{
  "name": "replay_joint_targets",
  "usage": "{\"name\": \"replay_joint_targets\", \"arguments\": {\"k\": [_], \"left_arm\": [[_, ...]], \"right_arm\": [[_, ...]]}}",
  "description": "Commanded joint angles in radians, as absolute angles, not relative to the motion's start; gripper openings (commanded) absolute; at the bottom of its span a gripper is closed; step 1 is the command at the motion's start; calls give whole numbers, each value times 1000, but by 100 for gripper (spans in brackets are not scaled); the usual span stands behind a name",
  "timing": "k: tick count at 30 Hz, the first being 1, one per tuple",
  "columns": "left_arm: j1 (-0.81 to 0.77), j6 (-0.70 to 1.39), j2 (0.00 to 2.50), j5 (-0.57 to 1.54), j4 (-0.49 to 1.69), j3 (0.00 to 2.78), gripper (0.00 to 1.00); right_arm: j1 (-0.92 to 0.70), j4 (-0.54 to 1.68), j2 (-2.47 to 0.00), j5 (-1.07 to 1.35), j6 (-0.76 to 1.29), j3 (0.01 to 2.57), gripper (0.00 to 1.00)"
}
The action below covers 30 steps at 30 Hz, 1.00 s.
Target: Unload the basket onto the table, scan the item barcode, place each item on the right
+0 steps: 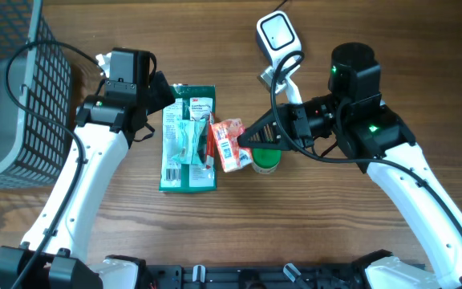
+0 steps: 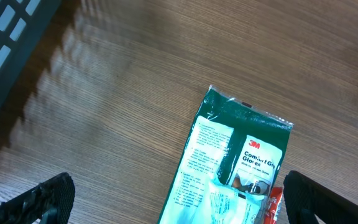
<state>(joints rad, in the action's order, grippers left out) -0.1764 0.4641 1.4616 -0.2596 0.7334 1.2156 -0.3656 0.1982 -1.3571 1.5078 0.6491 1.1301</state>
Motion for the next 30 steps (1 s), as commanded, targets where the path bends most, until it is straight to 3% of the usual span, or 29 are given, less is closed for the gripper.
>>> {"name": "replay_joint_targets", "arguments": {"k": [1, 6, 24, 30], "left_arm": [[-172, 448, 1466, -258, 731, 1212, 100], [-172, 449, 1466, -258, 731, 1212, 100], [-172, 448, 1466, -258, 731, 1212, 100], [-172, 449, 1466, -258, 731, 1212, 100]], "right_arm": [[-367, 198, -1351, 1535, 619, 1137, 4], [-367, 295, -1351, 1418, 585, 1137, 4], [-367, 873, -1351, 398, 524, 1137, 4], [-367, 937, -1351, 307, 523, 1134, 4]]}}
